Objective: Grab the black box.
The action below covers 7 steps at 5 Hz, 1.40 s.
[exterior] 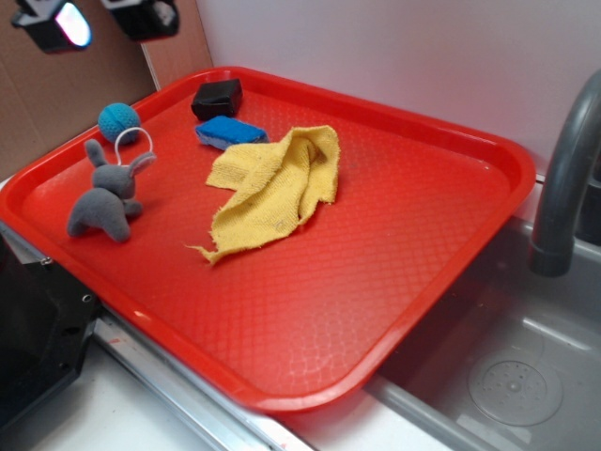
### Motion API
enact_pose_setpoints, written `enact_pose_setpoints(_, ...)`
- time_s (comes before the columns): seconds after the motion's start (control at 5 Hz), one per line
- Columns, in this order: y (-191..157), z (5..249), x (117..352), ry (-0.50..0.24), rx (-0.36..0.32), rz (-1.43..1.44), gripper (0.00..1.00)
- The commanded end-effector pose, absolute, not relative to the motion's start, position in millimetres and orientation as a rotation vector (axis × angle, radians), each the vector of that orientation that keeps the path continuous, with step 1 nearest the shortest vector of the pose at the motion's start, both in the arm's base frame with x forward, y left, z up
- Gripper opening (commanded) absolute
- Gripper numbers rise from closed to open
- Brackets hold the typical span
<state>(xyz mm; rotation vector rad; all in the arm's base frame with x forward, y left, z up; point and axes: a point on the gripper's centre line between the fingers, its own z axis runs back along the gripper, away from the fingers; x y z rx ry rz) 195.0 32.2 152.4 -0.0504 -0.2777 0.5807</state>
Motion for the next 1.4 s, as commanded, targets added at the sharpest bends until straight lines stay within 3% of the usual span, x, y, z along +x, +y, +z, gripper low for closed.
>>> enact_pose_setpoints(0.0,73,120,250,-0.388,0.041,0.77,1.0)
enact_pose_setpoints(0.2,98,95,279,-0.382,0.058,0.814,1.0)
enact_pose_setpoints(0.6,134,72,313,-0.418,0.127,0.879,1.0)
enact_pose_setpoints(1.2,157,54,319,-0.361,0.149,0.907,1.0)
